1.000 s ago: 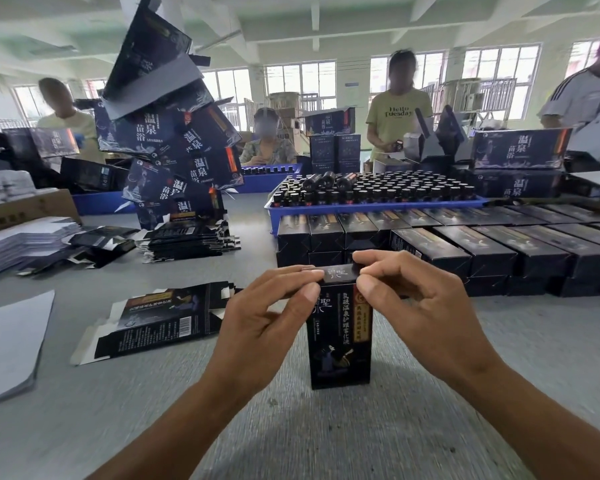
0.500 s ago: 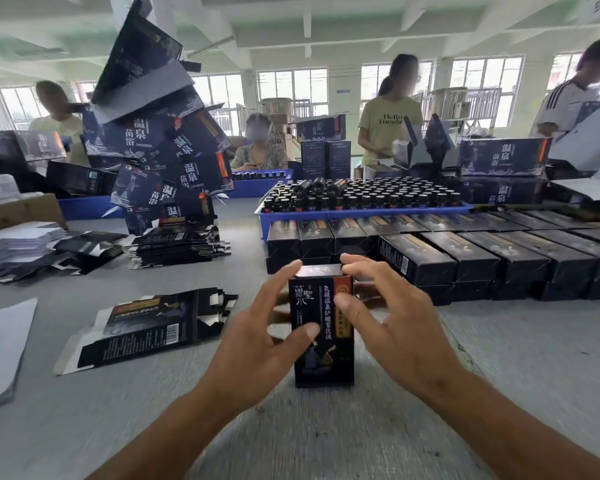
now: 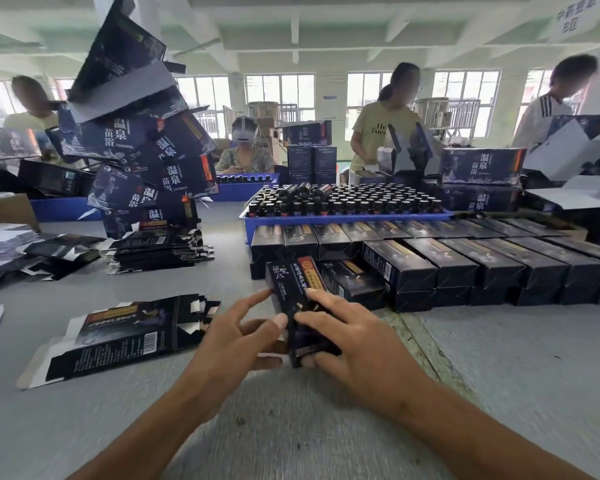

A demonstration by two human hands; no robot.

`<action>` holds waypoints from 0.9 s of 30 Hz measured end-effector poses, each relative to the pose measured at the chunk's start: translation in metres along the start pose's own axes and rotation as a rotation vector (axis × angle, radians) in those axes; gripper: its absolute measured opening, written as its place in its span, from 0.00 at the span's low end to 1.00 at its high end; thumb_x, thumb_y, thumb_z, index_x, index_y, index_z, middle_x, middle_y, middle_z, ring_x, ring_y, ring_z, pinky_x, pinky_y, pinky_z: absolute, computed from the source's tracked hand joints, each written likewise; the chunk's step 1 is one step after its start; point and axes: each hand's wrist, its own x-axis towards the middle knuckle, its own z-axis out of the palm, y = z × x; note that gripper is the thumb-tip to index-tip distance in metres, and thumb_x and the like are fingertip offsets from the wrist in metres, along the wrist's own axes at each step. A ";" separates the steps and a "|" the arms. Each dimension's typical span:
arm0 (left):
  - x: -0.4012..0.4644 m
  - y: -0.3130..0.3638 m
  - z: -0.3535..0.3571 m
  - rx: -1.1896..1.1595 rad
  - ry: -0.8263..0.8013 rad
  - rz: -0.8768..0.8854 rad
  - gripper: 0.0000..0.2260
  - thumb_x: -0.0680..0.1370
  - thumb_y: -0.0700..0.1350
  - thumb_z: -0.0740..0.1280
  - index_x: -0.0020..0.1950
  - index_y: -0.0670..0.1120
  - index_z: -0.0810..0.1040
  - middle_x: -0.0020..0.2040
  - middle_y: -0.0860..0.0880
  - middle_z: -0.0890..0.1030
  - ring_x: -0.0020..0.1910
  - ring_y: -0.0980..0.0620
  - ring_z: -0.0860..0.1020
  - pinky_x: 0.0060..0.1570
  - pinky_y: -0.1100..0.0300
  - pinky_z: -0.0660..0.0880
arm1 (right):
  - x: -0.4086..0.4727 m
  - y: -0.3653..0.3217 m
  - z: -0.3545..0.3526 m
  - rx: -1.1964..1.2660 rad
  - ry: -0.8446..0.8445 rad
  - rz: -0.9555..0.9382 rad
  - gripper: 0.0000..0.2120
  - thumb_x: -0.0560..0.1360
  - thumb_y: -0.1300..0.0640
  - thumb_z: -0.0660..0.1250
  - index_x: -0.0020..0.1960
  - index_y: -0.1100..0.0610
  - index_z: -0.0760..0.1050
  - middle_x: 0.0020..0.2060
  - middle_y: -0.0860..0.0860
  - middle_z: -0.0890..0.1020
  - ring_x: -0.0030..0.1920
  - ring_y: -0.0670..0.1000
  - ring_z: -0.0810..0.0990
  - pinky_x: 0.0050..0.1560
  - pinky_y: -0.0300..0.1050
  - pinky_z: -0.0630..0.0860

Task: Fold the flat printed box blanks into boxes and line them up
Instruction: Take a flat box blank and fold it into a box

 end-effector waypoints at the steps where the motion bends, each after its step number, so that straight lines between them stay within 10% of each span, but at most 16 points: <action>1: 0.000 -0.002 0.002 0.013 -0.026 0.010 0.23 0.78 0.51 0.70 0.71 0.60 0.69 0.51 0.49 0.87 0.49 0.48 0.86 0.44 0.56 0.83 | 0.001 0.004 -0.002 0.004 0.032 0.007 0.26 0.77 0.48 0.70 0.73 0.45 0.71 0.78 0.44 0.64 0.74 0.51 0.67 0.74 0.49 0.67; 14: 0.017 -0.029 -0.007 0.158 -0.045 0.007 0.20 0.73 0.62 0.68 0.64 0.61 0.73 0.50 0.54 0.86 0.45 0.49 0.86 0.42 0.59 0.82 | 0.049 0.073 -0.002 -0.287 0.014 0.332 0.23 0.82 0.49 0.63 0.75 0.50 0.68 0.75 0.49 0.71 0.78 0.55 0.61 0.76 0.52 0.60; 27: 0.018 -0.027 -0.003 0.244 -0.027 0.011 0.09 0.81 0.53 0.66 0.61 0.56 0.77 0.47 0.54 0.86 0.44 0.51 0.85 0.40 0.60 0.80 | 0.055 0.060 0.000 -0.374 -0.024 0.226 0.31 0.79 0.41 0.64 0.78 0.48 0.59 0.80 0.54 0.59 0.81 0.56 0.51 0.79 0.52 0.48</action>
